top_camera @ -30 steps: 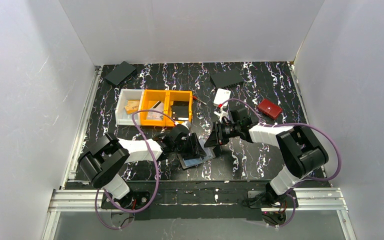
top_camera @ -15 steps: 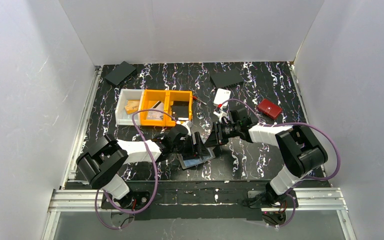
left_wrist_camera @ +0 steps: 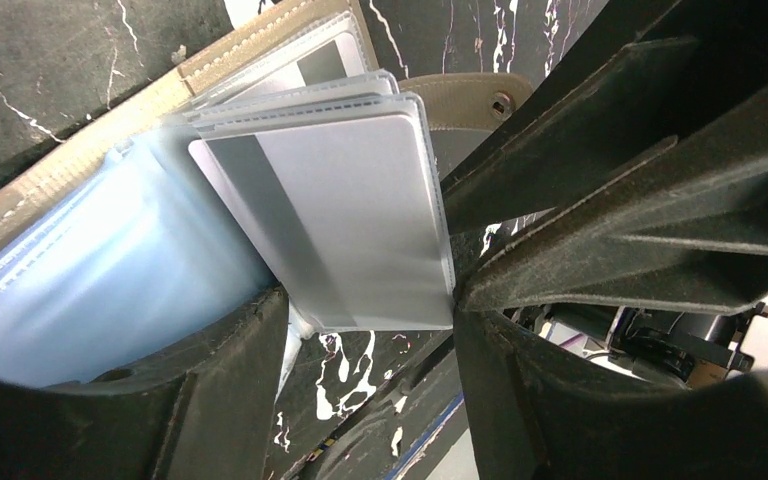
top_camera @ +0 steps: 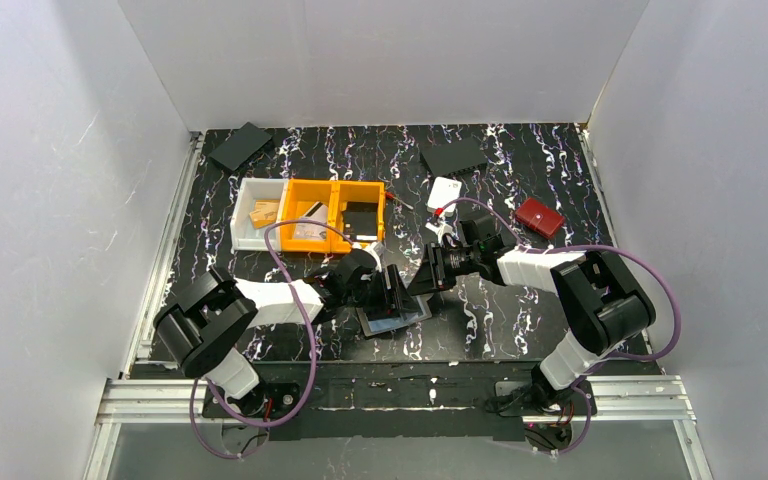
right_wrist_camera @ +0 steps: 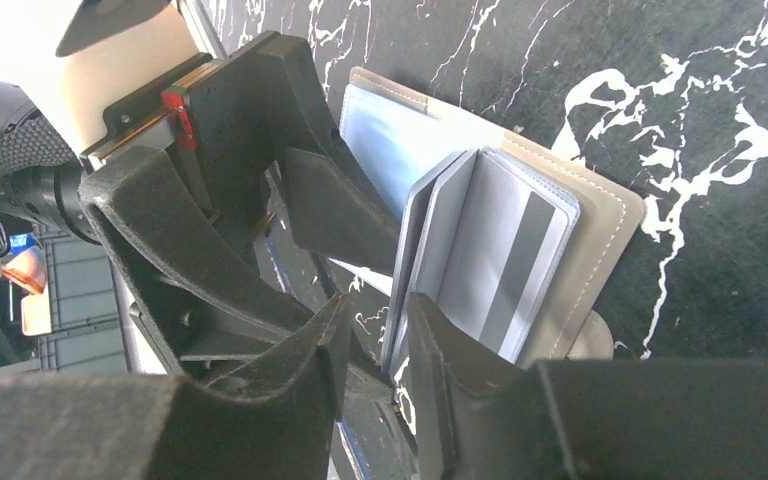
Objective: Take the credit cards out of the card holder
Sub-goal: Remove the credit card from the card holder.
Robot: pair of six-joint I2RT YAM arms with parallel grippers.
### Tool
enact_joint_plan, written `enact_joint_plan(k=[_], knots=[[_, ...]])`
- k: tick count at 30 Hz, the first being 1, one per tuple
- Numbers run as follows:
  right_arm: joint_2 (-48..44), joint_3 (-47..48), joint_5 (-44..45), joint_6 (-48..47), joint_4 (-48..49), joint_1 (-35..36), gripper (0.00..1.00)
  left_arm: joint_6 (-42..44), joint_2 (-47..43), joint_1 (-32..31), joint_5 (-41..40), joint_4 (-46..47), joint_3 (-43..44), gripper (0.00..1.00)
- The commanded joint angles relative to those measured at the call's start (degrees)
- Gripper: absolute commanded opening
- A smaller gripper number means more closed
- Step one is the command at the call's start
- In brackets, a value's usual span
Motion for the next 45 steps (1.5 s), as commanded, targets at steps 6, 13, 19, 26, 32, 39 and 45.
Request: enact_joint_plan(k=[6,13,19,26,32,39,45], knots=[[0.18,0.64,1.93,-3.12,-2.06,0.41,0.49,-0.2,-1.59,-0.25,-0.92,0.26,-1.77,0.51],[-0.46,0.82,1.71,-3.8,-2.38,-0.26,0.49,0.13,-3.12,-0.05,-0.62,0.74,-3.45,0.54],[0.26,0.82,1.17,-4.7,-2.55,-0.3,0.47,0.03,-3.59,1.54,1.97,6.08,-6.92,0.58],[0.75,0.63,-0.45,-5.28,-1.7,-0.3,0.47,-0.85,-1.74,2.9,5.81,11.71,-8.96,0.58],[1.18,1.29,1.38,-7.22,-3.76,0.2,0.45,-1.13,-1.03,3.13,6.71,12.74,-8.98,0.6],[1.35,1.96,3.33,-9.23,-5.71,0.67,0.44,-1.61,-0.93,3.42,7.31,13.5,-9.32,0.63],[1.27,1.96,3.17,-9.6,-5.71,0.85,0.45,-1.72,-0.9,3.71,7.62,13.8,-9.69,0.63]])
